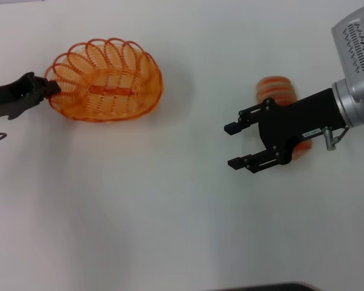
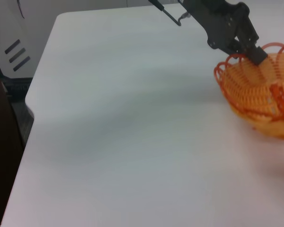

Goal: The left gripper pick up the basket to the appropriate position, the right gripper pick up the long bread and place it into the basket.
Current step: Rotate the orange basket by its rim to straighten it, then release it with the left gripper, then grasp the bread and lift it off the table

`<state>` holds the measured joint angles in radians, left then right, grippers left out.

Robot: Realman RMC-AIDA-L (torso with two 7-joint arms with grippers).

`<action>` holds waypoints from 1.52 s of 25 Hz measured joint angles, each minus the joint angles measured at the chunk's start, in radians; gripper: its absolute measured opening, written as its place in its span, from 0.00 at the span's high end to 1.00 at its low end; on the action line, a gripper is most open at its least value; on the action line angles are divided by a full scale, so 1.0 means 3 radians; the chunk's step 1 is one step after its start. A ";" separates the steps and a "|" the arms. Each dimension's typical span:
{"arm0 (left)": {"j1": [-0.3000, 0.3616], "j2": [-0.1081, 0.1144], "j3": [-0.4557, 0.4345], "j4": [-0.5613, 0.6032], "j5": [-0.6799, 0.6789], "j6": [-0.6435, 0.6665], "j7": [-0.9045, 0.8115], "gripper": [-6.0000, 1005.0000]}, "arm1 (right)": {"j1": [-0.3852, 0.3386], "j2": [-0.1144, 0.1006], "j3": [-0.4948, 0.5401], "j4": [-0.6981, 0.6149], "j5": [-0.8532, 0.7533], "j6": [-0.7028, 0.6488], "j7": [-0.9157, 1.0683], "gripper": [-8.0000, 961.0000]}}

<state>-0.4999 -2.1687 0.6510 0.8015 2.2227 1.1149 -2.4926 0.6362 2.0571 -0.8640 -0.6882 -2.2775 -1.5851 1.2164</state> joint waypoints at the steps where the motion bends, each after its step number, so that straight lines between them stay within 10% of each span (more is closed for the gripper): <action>1: 0.0003 0.0001 0.0077 0.0001 0.0006 -0.0041 -0.0049 0.87 | 0.0004 0.0000 0.0001 0.0000 0.0000 0.0000 0.0000 0.27; 14: 0.0104 0.0037 0.0294 0.0295 0.0021 0.0194 -0.0313 0.83 | 0.0001 0.0015 0.0033 0.0003 0.0004 0.0027 -0.0004 0.27; 20: 0.0146 0.0053 0.0287 0.0400 0.0025 0.0403 -0.0352 0.61 | 0.0000 0.0010 0.0057 0.0003 0.0004 0.0046 -0.0019 0.27; 29: 0.0212 0.0062 0.0265 0.0502 0.0086 0.0460 -0.0359 0.52 | -0.0001 0.0013 0.0069 0.0004 0.0007 0.0058 -0.0041 0.27; 38: 0.0225 0.0135 -0.0348 0.0560 -0.0421 0.0653 0.0389 0.52 | 0.0007 0.0016 0.0215 0.0017 0.0024 0.0113 -0.0004 0.27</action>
<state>-0.4325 -2.1283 0.5466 0.9694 2.0963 1.3107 -2.3760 0.6382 2.0620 -0.7994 -0.6831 -2.2704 -1.5513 1.2153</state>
